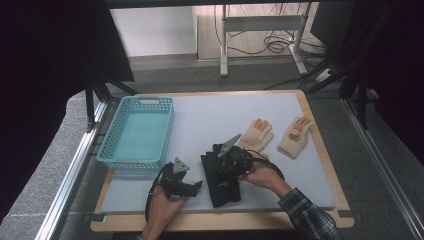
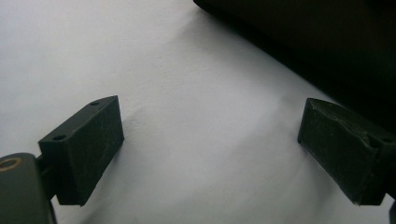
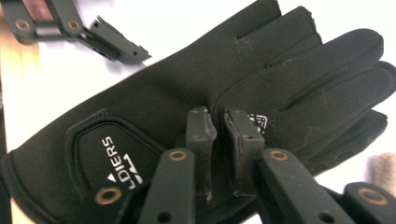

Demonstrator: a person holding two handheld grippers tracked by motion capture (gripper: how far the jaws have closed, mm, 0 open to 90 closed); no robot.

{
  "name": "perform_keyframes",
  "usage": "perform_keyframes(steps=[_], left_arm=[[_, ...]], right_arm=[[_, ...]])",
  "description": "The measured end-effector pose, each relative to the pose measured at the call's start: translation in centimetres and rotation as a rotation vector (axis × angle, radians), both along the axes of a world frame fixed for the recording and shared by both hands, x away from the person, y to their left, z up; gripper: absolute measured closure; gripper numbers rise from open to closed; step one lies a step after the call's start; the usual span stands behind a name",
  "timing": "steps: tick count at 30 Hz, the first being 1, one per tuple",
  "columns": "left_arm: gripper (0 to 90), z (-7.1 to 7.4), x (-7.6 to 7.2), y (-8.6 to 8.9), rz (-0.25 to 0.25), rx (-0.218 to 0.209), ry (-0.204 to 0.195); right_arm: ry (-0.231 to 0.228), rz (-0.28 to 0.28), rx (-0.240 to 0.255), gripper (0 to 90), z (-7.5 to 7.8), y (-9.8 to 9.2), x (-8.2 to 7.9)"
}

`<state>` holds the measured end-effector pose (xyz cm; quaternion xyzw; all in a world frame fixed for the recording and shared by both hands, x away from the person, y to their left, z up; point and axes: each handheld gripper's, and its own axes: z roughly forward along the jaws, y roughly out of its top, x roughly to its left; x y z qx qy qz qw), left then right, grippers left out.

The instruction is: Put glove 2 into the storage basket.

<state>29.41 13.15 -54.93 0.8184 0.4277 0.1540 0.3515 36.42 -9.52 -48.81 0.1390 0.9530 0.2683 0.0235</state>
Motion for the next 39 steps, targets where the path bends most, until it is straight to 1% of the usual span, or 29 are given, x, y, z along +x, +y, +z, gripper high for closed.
perform_keyframes(steps=[1,2,3,4,5,6,7,8,9,10,11,12,13,14,15,17,18,20,21,22,24,27,30,32,34,37,39], left_arm=[[7.1,0.0,0.0,0.0,0.000,0.000,0.000],[7.1,0.0,0.0,0.0,0.000,0.000,0.000],[7.1,0.0,0.0,0.0,0.000,0.000,0.000],[7.1,0.0,0.0,0.0,0.000,0.000,0.000],[7.1,0.0,0.0,0.0,0.000,0.000,0.000],[7.1,0.0,0.0,0.0,0.000,0.000,0.000],[7.1,0.0,0.0,0.0,0.000,0.000,0.000],[7.1,0.0,0.0,0.0,0.000,0.000,0.000],[7.1,0.0,0.0,0.0,0.000,0.000,0.000],[7.1,0.0,0.0,0.0,-0.003,0.004,0.001],[7.2,0.0,0.0,0.0,-0.003,0.004,0.001],[7.2,0.0,0.0,0.0,-0.003,0.004,0.001],[7.2,0.0,0.0,0.0,-0.003,0.004,0.001],[7.1,0.0,0.0,0.0,-0.003,0.003,0.001],[7.1,0.0,0.0,0.0,-0.003,0.003,0.001],[7.2,0.0,0.0,0.0,0.000,0.000,0.000],[7.1,0.0,0.0,0.0,0.000,0.001,0.000],[7.1,0.0,0.0,0.0,0.000,0.001,0.000],[7.1,0.0,0.0,0.0,0.000,0.001,0.000],[7.1,0.0,0.0,0.0,0.000,0.001,0.000],[7.1,0.0,0.0,0.0,-0.001,0.002,0.000],[7.1,0.0,0.0,0.0,0.001,-0.001,0.002],[7.1,0.0,0.0,0.0,0.001,-0.001,0.002],[7.1,0.0,0.0,0.0,0.000,0.000,0.001],[7.1,0.0,0.0,0.0,0.000,0.001,0.000],[7.1,0.0,0.0,0.0,0.000,0.001,0.000],[7.1,0.0,0.0,0.0,0.000,0.001,0.000]], right_arm=[[0.000,-0.009,0.013,74.1,0.2,-0.1,0.0],[-0.003,-0.022,0.023,73.6,0.4,-0.2,0.0],[-0.003,-0.022,0.023,73.6,0.4,-0.2,0.0],[-0.006,-0.035,0.038,72.4,0.6,-0.3,0.1],[-0.008,-0.055,0.066,66.6,0.9,-0.3,0.3],[-0.008,-0.055,0.066,66.6,0.9,-0.3,0.3],[-0.010,-0.058,0.065,59.1,0.6,-0.1,0.2],[-0.010,-0.058,0.065,59.1,0.6,-0.1,0.2],[-0.012,-0.055,0.037,56.2,-0.3,0.3,-0.1],[-0.018,-0.057,0.026,57.6,-0.7,0.4,-0.2],[-0.018,-0.057,0.026,57.6,-0.7,0.4,-0.2],[-0.035,-0.061,0.009,63.6,-1.2,0.5,-0.4],[-0.028,-0.081,0.035,82.7,-1.4,0.4,-0.7],[-0.036,-0.076,0.040,84.9,-1.3,0.4,-0.8],[-0.036,-0.076,0.040,84.9,-1.3,0.4,-0.8],[-0.056,-0.091,0.045,86.2,-1.0,0.3,-1.1],[-0.071,-0.106,0.061,86.4,-0.4,0.1,-1.5],[-0.080,-0.124,0.078,86.4,0.3,-0.2,-1.8],[-0.080,-0.124,0.078,86.4,0.3,-0.2,-1.8],[-0.090,-0.130,0.076,86.5,1.2,-0.5,-2.1],[-0.092,-0.130,0.075,86.5,1.4,-0.6,-2.2],[-0.119,-0.146,0.064,86.5,2.6,-1.0,-2.6],[-0.131,-0.151,0.069,86.5,3.1,-1.3,-2.7],[-0.138,-0.153,0.062,86.4,3.1,-1.3,-2.7],[-0.138,-0.157,0.052,86.4,2.6,-1.1,-2.5],[-0.124,-0.162,0.037,86.0,1.0,-0.6,-2.2],[-0.102,-0.161,0.042,84.4,0.1,-0.3,-2.0]])
